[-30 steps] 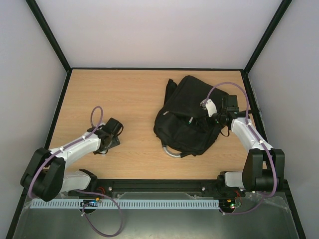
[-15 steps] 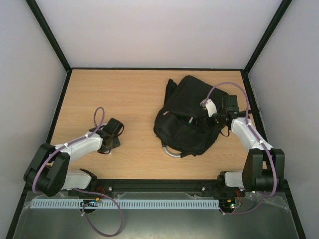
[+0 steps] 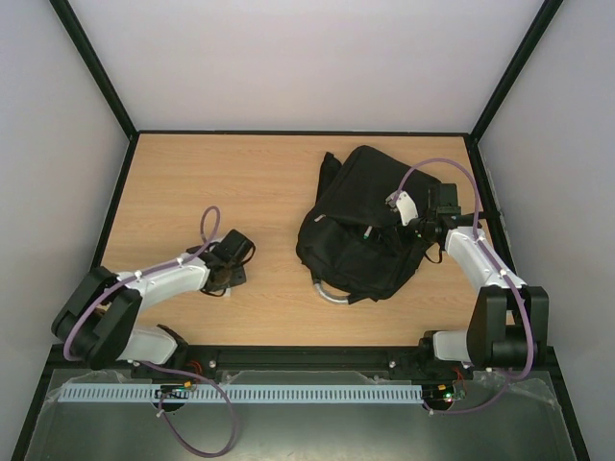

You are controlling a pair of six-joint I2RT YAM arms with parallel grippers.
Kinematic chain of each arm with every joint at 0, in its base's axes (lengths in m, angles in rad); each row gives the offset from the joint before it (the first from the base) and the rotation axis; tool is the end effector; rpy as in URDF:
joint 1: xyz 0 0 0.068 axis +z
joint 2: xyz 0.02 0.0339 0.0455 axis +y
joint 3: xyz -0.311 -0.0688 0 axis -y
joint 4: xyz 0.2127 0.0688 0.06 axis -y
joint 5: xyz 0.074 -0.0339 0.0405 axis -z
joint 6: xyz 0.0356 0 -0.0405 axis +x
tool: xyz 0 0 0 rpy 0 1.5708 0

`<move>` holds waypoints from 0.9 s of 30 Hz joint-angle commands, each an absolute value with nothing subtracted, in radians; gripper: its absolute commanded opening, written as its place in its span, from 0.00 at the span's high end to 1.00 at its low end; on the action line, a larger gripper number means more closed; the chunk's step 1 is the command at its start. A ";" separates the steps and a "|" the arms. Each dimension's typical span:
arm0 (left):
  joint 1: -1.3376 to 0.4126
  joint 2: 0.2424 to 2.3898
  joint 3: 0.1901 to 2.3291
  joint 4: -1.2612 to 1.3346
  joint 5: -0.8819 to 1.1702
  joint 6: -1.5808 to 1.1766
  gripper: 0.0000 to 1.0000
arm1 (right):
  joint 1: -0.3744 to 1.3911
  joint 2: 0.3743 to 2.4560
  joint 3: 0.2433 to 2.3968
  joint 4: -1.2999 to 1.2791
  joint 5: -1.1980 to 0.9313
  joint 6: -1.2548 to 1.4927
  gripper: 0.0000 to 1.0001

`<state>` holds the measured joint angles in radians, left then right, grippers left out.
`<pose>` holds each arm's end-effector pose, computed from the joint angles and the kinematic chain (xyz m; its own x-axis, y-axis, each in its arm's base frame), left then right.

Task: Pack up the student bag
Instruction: Pick up the stationery from the center of the board.

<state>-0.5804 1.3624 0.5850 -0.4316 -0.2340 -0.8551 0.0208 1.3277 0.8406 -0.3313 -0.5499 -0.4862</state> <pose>0.1616 -0.0961 0.2097 -0.8639 -0.3113 -0.3959 -0.2852 0.9503 -0.1248 0.2321 0.0234 0.2926 -0.4702 -0.4083 -0.7825 -0.6724 0.7400 0.0180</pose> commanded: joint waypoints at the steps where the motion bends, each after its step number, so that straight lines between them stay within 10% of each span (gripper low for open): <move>1: -0.657 1.420 0.598 -0.458 -0.146 -0.899 0.71 | 0.019 1.335 0.861 -0.411 -0.594 -0.489 0.99; 27: -0.845 1.471 0.644 -0.535 -0.086 -0.886 0.70 | 0.018 1.328 0.863 -0.415 -0.600 -0.491 0.99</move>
